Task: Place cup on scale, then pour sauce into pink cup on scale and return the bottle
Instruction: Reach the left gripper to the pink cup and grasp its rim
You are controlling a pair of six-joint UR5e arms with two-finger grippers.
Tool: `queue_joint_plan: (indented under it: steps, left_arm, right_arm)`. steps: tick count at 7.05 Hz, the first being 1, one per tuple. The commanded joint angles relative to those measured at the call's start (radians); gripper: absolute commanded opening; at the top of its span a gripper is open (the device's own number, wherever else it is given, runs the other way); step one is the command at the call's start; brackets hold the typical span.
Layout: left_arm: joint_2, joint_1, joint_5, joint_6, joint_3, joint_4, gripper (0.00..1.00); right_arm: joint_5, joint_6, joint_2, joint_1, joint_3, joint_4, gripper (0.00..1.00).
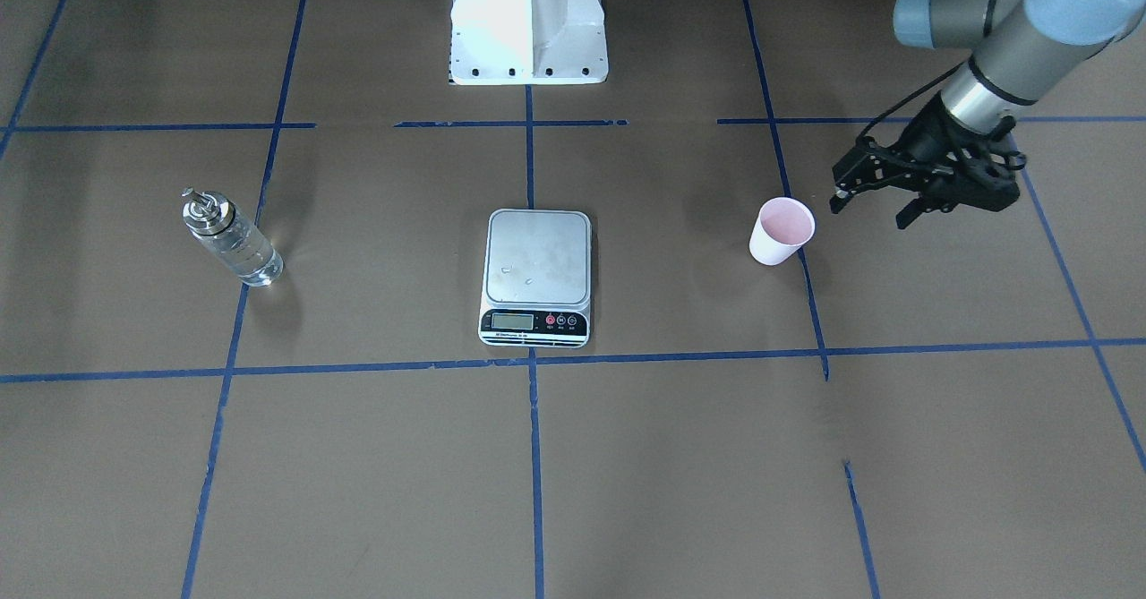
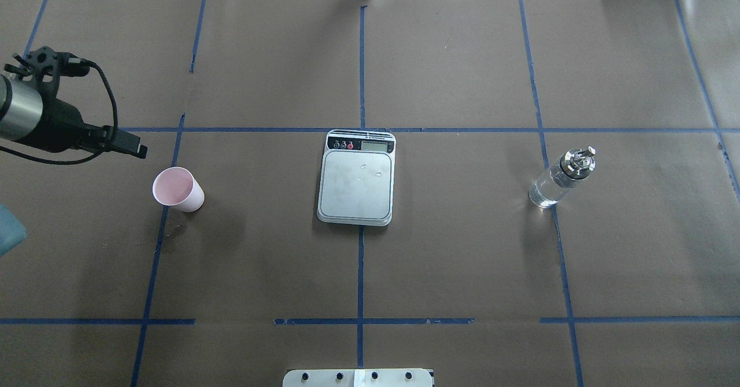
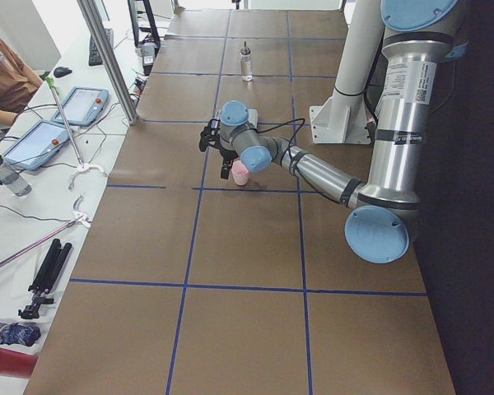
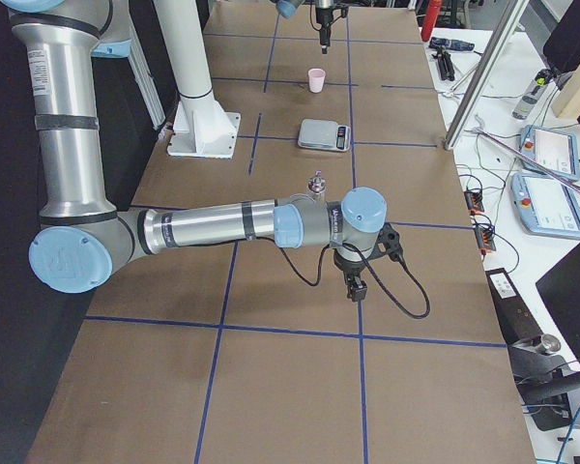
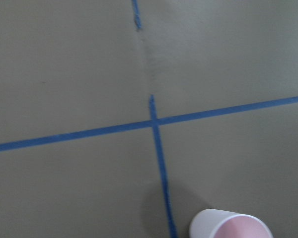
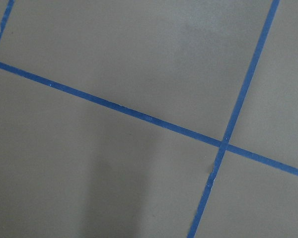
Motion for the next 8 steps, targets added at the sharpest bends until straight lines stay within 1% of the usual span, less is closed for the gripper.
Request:
queue_joint_plan:
  steps: [1,2,4,6,7,8]
  left_arm:
    - [-0.012,0.075,0.057,-0.037,0.014,0.006,1.00]
    - [-0.015,0.093,0.077,-0.037,0.035,0.006,0.99]
    - [-0.026,0.112,0.078,-0.036,0.070,0.006,0.96]
    - [-0.043,0.119,0.078,-0.036,0.097,0.006,0.90]
    - [-0.043,0.121,0.078,-0.036,0.098,0.006,0.83]
    - [-0.041,0.136,0.078,-0.036,0.106,0.006,0.69]
  right_arm:
    - [0.024,0.004,-0.015,-0.002,-0.014,0.024,1.00]
    - [0.023,0.002,-0.015,-0.006,-0.016,0.024,1.00]
    - [0.023,0.004,-0.015,-0.006,-0.019,0.024,1.00]
    - [0.038,0.002,-0.015,-0.006,-0.028,0.024,1.00]
    - [0.047,0.004,-0.015,-0.006,-0.028,0.024,1.00]
    - [0.049,0.004,-0.015,-0.006,-0.029,0.024,1.00]
